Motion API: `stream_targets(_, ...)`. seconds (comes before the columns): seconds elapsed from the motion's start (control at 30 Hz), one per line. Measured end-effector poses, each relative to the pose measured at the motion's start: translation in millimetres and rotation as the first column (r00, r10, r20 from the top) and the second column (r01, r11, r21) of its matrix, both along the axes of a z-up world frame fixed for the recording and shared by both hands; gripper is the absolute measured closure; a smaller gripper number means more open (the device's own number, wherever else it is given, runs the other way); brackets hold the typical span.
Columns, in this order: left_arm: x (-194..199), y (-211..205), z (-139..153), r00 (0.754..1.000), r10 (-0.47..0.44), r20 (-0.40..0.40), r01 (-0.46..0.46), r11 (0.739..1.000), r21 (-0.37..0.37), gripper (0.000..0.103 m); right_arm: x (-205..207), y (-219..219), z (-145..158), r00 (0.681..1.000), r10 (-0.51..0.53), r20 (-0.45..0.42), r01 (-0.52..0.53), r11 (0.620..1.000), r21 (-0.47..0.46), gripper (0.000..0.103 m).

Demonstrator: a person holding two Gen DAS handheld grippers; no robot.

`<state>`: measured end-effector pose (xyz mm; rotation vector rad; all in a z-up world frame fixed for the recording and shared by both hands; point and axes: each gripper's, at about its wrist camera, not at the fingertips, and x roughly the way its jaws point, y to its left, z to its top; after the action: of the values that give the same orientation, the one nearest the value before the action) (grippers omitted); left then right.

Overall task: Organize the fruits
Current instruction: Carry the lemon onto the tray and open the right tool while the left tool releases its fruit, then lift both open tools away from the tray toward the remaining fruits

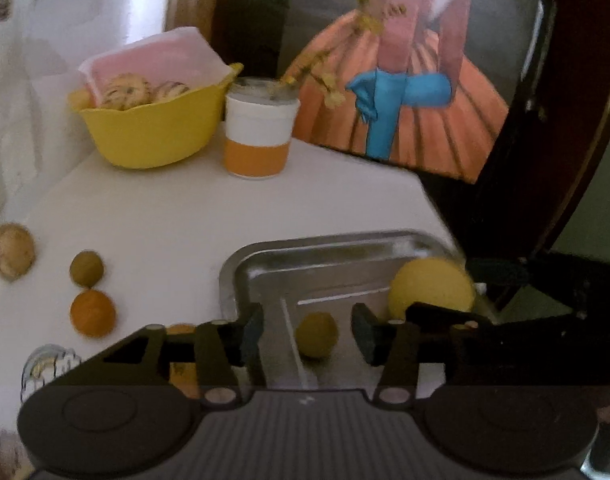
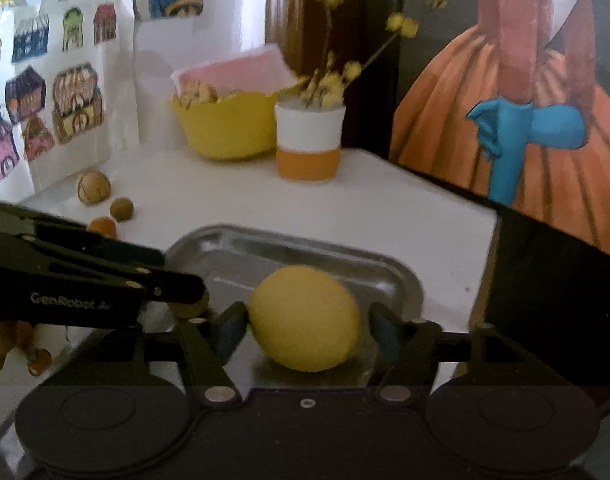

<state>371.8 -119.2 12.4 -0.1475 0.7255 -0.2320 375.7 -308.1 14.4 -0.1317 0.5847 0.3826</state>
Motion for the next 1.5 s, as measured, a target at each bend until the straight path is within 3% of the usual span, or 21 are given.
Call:
stream_targets(0.03, -4.9, 3.8, 4.8, 1.0, 0.006, 0.005, -0.005, 1.0, -0.024, 0.041, -7.5, -2.3, 6.2, 1.0, -0.003, 0.013, 0.003, 1.0, 0.017, 0.025)
stream_targets(0.1, -20.8, 10.4, 19.1, 0.999, 0.028, 0.036, -0.027, 0.999, -0.048, 0.024, -25.2, -4.2, 18.9, 0.999, -0.008, 0.043, 0.006, 0.999, 0.034, 0.019)
stream_targets(0.3, -77.9, 31.0, 62.2, 0.988, 0.055, 0.143, -0.044, 0.996, -0.083, 0.003, -95.5, 1.8, 63.5, 0.984, -0.014, 0.176, 0.005, 0.999, 0.05, 0.004)
stream_targets(0.5, -142.4, 54.1, 96.6, 0.972, 0.069, 0.223, -0.048, 0.994, -0.097, 0.0, -164.9, 8.0, 97.3, 0.963, -0.047, 0.266, 0.018, 0.994, 0.109, 0.001)
stream_targets(0.67, -193.8, 64.9, 101.5, 0.967, 0.051, 0.249, -0.032, 0.996, -0.081, 0.0, -218.4, 17.3, 102.1, 0.958, -0.052, 0.281, 0.027, 0.995, 0.093, 0.001)
stream_targets(1.07, -283.4, 79.1, 73.8, 0.972, -0.008, 0.236, 0.017, 0.999, -0.034, 0.0, -312.1, 36.7, 71.4, 0.978, -0.102, 0.182, 0.087, 0.992, 0.09, 0.001)
stream_targets(1.5, -317.8, 108.1, 22.4, 0.994, 0.033, 0.108, -0.038, 0.998, 0.04, 0.0, -340.3, 65.9, 21.3, 0.995, -0.099, 0.004, 0.098, 0.991, 0.092, 0.001)
